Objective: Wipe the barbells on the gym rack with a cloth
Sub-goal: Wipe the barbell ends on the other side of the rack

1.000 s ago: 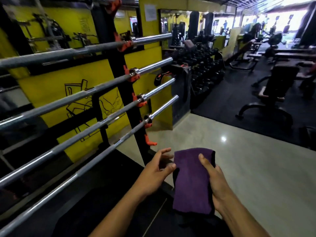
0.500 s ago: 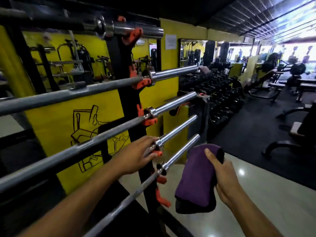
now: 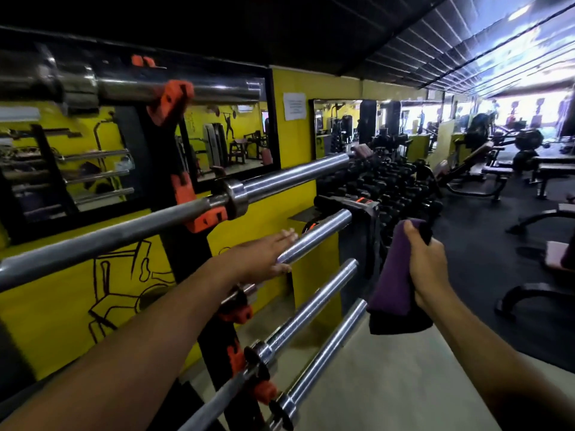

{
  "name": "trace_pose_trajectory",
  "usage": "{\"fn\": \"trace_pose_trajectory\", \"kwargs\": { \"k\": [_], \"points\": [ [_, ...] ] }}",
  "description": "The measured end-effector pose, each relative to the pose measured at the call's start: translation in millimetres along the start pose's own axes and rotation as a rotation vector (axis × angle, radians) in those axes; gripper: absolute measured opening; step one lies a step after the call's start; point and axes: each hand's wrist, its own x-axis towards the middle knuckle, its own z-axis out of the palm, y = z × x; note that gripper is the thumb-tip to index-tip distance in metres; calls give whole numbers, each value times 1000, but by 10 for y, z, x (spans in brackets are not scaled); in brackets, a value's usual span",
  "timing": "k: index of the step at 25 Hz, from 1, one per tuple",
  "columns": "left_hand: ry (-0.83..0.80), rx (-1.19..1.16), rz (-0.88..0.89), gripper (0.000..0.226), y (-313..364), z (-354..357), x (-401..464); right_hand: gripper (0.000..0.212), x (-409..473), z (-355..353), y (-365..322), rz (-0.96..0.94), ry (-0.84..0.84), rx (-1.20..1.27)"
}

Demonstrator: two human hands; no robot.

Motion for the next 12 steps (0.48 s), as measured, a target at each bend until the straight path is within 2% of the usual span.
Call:
{"fn": "trace_pose_trajectory", "kwargs": {
  "k": [4,7,9,12],
  "points": [
    [-70,-39,-72,71,-184,278,191,45,787,506,241,-50,-13,-25],
    [-53,-89,-68,72,-258,354,223,58,1294,961,380,-98,-73,-110],
    [-35,-110,-59,72,-282,341,236,62,1546,1265,516,-185,-175,-247],
    [-62,-90,-66,73,-266,312,238,37,1635,1564,786,-460,-425,-690]
  ]
}}
